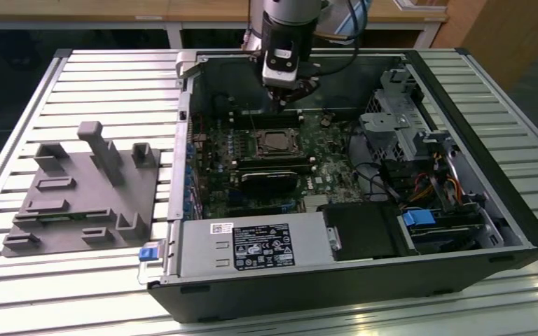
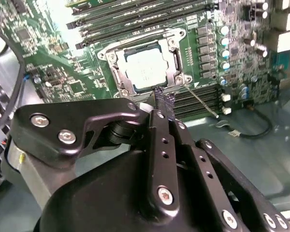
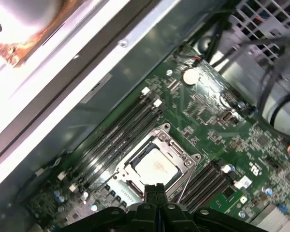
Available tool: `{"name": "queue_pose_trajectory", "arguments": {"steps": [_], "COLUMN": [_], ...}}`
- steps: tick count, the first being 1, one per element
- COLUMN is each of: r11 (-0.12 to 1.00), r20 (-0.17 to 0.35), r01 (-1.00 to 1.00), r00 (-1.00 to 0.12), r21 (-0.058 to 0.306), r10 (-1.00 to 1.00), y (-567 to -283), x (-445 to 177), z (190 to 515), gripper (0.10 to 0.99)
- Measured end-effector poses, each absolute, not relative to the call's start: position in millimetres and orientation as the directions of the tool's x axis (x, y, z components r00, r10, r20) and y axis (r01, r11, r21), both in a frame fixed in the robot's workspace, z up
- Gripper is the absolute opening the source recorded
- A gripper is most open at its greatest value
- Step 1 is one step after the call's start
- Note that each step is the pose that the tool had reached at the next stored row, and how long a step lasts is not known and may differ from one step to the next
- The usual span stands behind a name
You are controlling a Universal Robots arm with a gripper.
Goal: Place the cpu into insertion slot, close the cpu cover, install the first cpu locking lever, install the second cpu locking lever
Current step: 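Install the first cpu locking lever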
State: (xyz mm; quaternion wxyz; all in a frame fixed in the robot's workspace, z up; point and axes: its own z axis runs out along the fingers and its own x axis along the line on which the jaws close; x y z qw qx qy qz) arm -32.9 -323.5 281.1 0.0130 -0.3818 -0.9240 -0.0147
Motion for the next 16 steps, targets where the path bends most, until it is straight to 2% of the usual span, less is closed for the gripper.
{"name": "queue_pose_trajectory", "arguments": {"steps": [16], "r11": [0.877], "r20": [0.034], "r01": [0.481], "r00": [-0.877], "r21": [0.018], "r10": [0.48], "y": [-323.5], "x": [-32.9], "z": [279.7], "gripper": [0.106]}}
